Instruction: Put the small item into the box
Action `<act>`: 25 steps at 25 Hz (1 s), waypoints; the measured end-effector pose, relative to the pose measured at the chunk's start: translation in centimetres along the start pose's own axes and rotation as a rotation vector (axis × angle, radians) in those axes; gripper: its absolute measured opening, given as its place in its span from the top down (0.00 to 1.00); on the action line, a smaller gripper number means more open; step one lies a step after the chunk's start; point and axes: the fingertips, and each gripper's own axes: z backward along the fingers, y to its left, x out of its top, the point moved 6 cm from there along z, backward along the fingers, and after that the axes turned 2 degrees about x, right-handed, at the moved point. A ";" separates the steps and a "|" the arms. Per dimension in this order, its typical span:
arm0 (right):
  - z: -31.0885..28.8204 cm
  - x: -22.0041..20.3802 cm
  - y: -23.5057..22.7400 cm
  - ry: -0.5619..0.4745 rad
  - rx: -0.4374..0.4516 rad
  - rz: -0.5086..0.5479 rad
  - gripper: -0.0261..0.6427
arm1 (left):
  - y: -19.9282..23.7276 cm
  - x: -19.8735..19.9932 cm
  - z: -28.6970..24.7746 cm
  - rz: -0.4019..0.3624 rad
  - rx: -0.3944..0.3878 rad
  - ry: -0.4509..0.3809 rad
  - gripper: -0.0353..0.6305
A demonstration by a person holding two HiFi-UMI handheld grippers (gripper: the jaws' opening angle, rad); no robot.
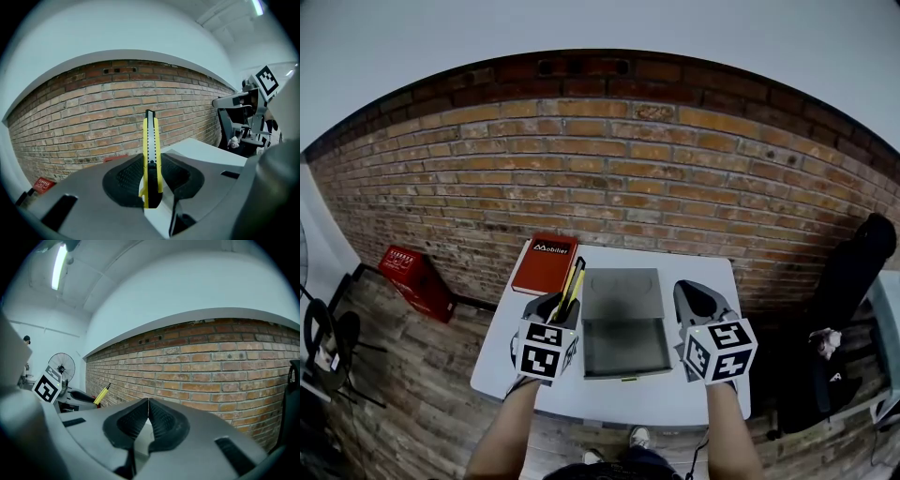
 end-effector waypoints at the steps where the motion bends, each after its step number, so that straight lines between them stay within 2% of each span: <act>1: -0.2 0.1 -0.5 -0.003 0.002 -0.001 0.93 | -0.2 0.2 -0.4 -0.002 0.002 0.002 0.75; 12: -2.5 0.3 -4.9 -0.009 0.039 0.002 0.93 | -1.7 1.8 -4.1 -0.034 0.012 0.020 0.75; 25: -3.6 -0.5 -5.0 0.003 0.075 0.001 0.93 | -4.2 -0.1 -7.3 -0.207 -0.189 0.166 0.75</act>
